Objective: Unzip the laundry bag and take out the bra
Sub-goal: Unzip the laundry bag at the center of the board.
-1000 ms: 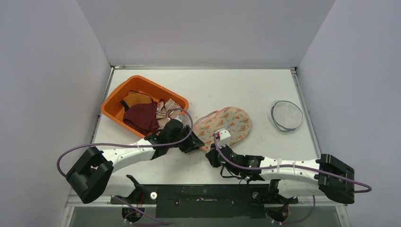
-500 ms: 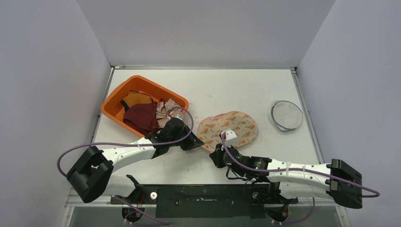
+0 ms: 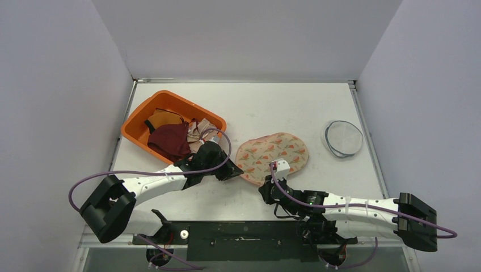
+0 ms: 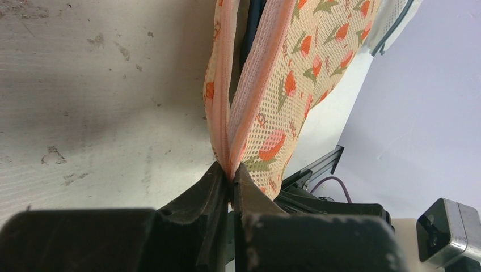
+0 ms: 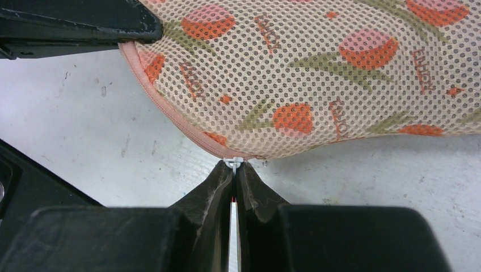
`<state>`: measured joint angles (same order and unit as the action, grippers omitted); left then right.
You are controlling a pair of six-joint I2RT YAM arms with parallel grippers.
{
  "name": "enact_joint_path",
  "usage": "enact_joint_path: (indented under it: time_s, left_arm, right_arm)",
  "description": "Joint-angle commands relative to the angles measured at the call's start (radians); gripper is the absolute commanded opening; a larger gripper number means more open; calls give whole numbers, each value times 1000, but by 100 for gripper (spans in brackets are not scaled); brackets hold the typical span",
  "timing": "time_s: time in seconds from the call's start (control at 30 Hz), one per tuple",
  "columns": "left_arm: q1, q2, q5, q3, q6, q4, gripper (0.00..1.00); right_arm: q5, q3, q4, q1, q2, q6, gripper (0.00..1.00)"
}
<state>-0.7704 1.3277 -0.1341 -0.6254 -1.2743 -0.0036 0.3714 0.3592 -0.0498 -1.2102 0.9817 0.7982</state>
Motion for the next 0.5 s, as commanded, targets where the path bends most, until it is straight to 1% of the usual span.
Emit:
enact_joint_path:
  time_s: [0.0, 0.2, 0.23, 0.27, 0.33, 0.37, 0.43, 0.47]
  left_arm:
    - [19, -5, 58, -31, 15, 15, 0]
    - [6, -2, 42, -10, 14, 53, 0]
    - [2, -2, 46, -4, 11, 62, 0]
    - [-4, -2, 48, 3, 7, 76, 0]
    - [-21, -1, 62, 11, 0, 94, 0]
    - [-32, -1, 73, 13, -4, 97, 0]
    - [-56, 3, 103, 12, -13, 106, 0]
    - [-65, 4, 121, 17, -21, 114, 0]
  right_arm:
    - [49, -7, -23, 7, -8, 21, 5]
    - [53, -5, -32, 7, 12, 29, 6]
    - [51, -5, -34, 6, 7, 36, 11]
    - [46, -6, -34, 2, -5, 46, 23]
    - [49, -7, -43, -17, -53, 81, 57]
    - [59, -6, -58, -22, -81, 110, 68]
    - [64, -7, -78, -24, -136, 163, 81]
    - [61, -14, -75, -26, -162, 194, 85]
